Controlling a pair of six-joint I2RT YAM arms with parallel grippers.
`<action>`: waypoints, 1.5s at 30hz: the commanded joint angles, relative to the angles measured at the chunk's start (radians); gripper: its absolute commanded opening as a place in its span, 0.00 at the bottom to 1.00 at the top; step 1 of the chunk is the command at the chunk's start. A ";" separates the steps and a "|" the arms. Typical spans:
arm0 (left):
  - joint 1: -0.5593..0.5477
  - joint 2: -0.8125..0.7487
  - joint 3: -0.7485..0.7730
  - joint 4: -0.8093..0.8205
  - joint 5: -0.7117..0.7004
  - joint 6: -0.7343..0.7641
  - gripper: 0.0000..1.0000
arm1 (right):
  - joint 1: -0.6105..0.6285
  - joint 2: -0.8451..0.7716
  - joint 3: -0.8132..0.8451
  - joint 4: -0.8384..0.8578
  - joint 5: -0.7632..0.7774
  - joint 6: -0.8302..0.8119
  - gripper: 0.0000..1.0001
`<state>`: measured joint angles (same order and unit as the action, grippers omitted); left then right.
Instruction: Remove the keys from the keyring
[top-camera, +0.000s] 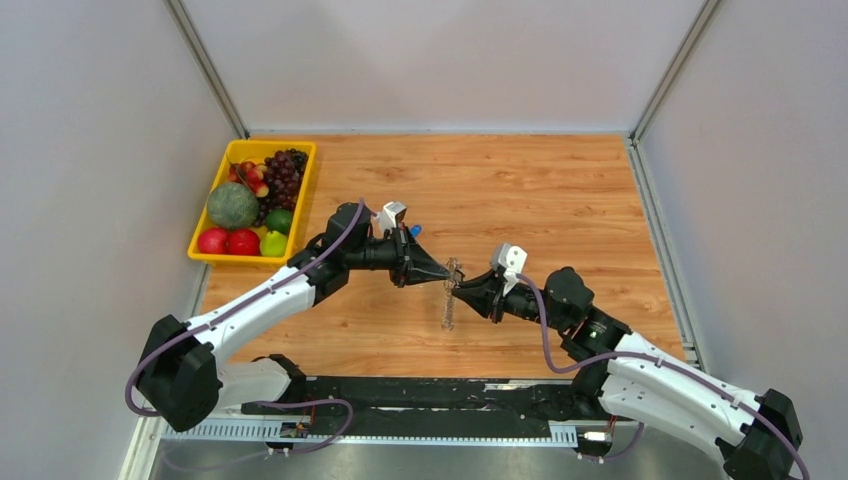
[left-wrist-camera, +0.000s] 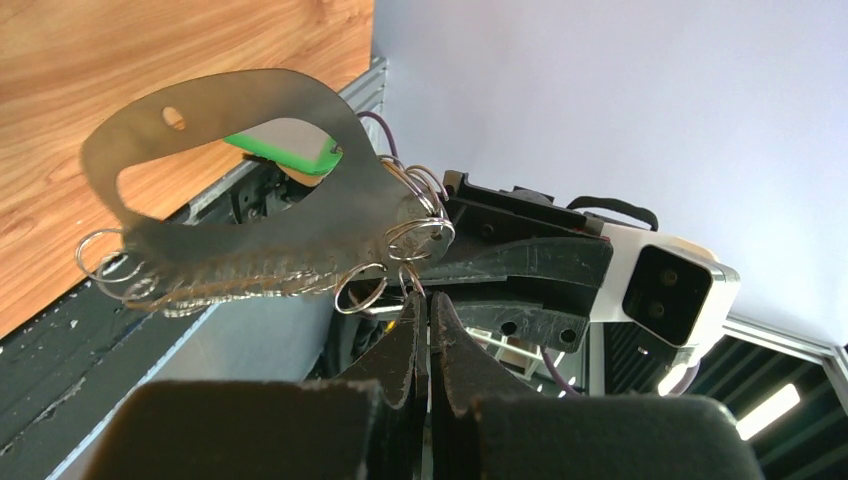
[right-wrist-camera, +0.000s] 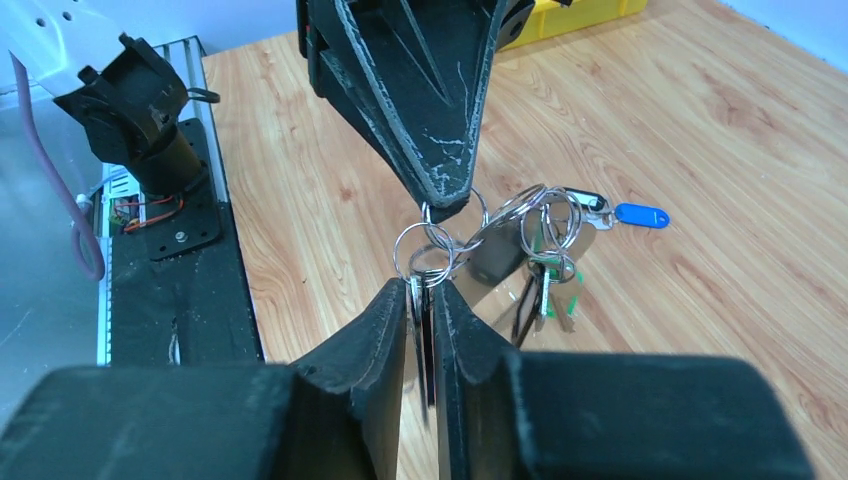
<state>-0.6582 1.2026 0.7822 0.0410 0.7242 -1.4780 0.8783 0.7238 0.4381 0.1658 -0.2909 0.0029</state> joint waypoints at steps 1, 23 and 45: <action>0.006 -0.012 0.036 0.021 0.003 -0.002 0.00 | 0.004 -0.040 0.014 0.029 -0.040 0.028 0.18; 0.005 -0.018 0.049 0.021 0.017 0.001 0.00 | 0.002 -0.005 0.091 -0.195 0.177 0.027 0.00; 0.005 0.013 0.041 0.021 0.042 0.025 0.00 | 0.003 -0.085 0.149 -0.228 0.114 -0.144 0.50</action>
<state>-0.6544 1.2118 0.7826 0.0341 0.7368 -1.4559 0.8822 0.7086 0.5457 -0.0998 -0.0895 -0.0402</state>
